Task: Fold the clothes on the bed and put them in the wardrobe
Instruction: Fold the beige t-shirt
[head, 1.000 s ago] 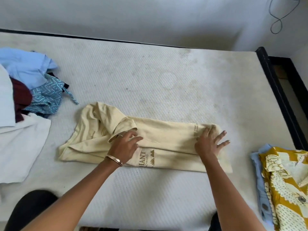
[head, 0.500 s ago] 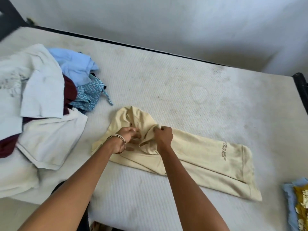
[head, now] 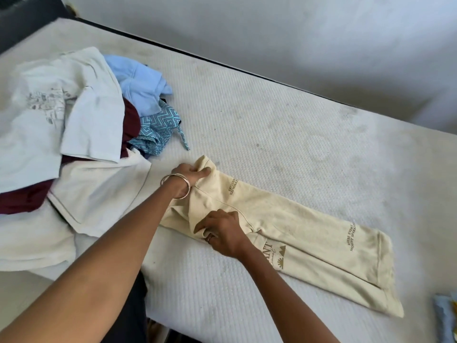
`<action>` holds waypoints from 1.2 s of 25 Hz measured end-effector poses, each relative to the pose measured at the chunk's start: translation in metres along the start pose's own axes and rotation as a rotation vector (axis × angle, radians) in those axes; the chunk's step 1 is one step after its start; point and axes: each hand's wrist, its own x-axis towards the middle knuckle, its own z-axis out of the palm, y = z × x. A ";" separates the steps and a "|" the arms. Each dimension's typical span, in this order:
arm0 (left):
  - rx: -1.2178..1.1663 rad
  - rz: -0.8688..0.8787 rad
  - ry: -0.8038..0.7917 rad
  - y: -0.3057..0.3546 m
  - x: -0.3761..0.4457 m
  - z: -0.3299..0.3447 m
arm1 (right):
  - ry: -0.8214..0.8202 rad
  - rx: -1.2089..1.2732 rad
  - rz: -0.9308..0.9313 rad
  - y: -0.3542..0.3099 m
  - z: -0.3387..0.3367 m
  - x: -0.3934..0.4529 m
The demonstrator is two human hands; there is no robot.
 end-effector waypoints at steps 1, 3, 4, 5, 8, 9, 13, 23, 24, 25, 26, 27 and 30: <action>0.150 0.033 0.039 0.006 0.008 0.007 | 0.014 -0.010 -0.021 0.001 0.004 -0.005; 0.274 0.050 0.158 0.021 0.022 0.020 | 0.070 0.030 -0.038 0.003 0.004 -0.013; 0.228 0.032 0.253 0.027 0.026 0.023 | 0.113 0.066 -0.036 0.004 0.003 -0.014; 0.110 0.000 0.364 0.029 0.031 0.024 | 0.163 0.094 -0.032 0.006 0.001 -0.016; -0.201 -0.056 0.523 0.013 0.035 0.014 | 0.265 0.023 0.045 0.007 -0.002 -0.019; -0.246 -0.052 0.492 0.003 0.036 0.011 | 0.252 0.020 0.072 0.007 -0.001 -0.020; 0.009 0.139 0.481 -0.010 0.021 0.012 | 0.131 0.168 0.134 0.007 0.005 -0.022; 0.877 0.665 0.092 -0.036 0.020 -0.004 | 0.815 0.869 0.757 0.067 -0.043 -0.015; 0.983 0.639 0.112 -0.032 0.021 -0.002 | 0.756 0.915 0.893 0.075 -0.043 -0.017; 1.054 0.633 0.142 -0.025 0.023 0.001 | 0.675 0.929 0.949 0.082 -0.041 -0.019; 1.073 0.638 0.187 -0.016 0.025 0.004 | 0.596 0.914 0.944 0.084 -0.040 -0.021; 1.046 0.638 0.225 -0.008 0.028 0.007 | 0.526 0.884 0.897 0.082 -0.041 -0.022; 1.094 0.576 0.217 0.008 0.035 0.008 | 0.397 0.806 0.803 0.081 -0.043 -0.028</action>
